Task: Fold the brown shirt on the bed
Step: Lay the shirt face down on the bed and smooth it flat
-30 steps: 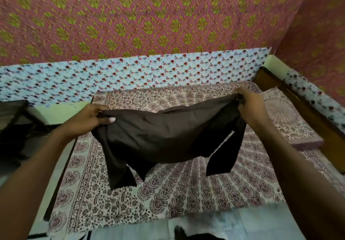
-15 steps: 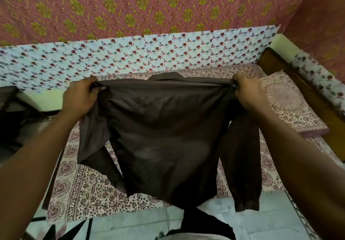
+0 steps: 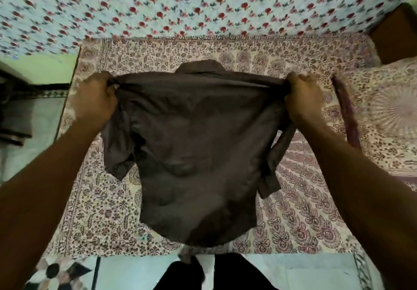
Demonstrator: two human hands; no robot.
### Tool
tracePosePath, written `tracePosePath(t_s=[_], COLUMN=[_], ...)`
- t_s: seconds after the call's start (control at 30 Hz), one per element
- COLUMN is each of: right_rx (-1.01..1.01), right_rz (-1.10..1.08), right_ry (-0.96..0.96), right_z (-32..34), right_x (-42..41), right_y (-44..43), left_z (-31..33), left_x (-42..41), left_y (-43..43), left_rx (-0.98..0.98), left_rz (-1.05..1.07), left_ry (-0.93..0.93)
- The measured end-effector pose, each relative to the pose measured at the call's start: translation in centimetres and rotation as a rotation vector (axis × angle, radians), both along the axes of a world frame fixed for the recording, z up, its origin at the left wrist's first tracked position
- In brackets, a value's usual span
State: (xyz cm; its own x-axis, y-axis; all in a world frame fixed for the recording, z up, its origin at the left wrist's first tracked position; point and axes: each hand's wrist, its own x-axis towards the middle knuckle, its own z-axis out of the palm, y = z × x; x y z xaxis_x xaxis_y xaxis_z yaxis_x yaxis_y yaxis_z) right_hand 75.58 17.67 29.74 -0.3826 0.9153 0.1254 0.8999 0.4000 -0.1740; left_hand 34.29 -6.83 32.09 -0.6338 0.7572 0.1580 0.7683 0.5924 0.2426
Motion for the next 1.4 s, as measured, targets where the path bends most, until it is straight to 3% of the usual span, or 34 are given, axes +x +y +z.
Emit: tracePosePath(t_s=[0.3, 0.53, 0.7, 0.77, 0.9, 1.0, 1.1, 1.2, 1.33, 1.4], right_rx=[-0.077, -0.189, -0.316, -0.381, -0.566, -0.683, -0.51, -0.346, -0.655, -0.616], right_rz=[-0.012, -0.079, -0.039, -0.034, -0.028, -0.078, 0.01, 0.056, 0.064, 0.024], right_ry=[-0.008, 0.064, 0.069, 0.033, -0.218, -0.323, -0.306, -0.241, -0.056, 0.024], right_z=[-12.0, -19.6, -25.3, -27.5, -32.0, -33.9, -35.2, -36.5, -37.7, -38.2], right_x=[-6.4, -11.0, -13.2, -13.3, -13.8, -15.6, -18.3, -22.0, -26.5, -27.2], right_y=[8.3, 14.3, 19.0, 20.1, 20.9, 21.2, 21.6, 22.4, 24.1, 24.2], left_z=[-10.8, -19.4, -25.7, -28.1, -32.0, -34.1, -36.2, -38.4, -40.7, -41.0], left_x=[-4.9, -9.5, -11.7, -12.4, -12.5, -11.2, -10.8, -10.5, -10.2, -9.9], left_y=[8.2, 14.6, 19.4, 20.9, 23.1, 25.3, 28.2, 32.1, 35.9, 36.7], left_rx=[-0.119, -0.011, 0.044, -0.055, -0.481, -0.677, -0.484, -0.335, -0.383, -0.23], left_rz=[0.084, 0.029, 0.001, -0.025, 0.019, 0.053, -0.042, -0.135, -0.091, -0.037], left_ry=[-0.18, -0.194, -0.382, -0.411, -0.431, -0.219, -0.199, -0.524, -0.695, -0.692])
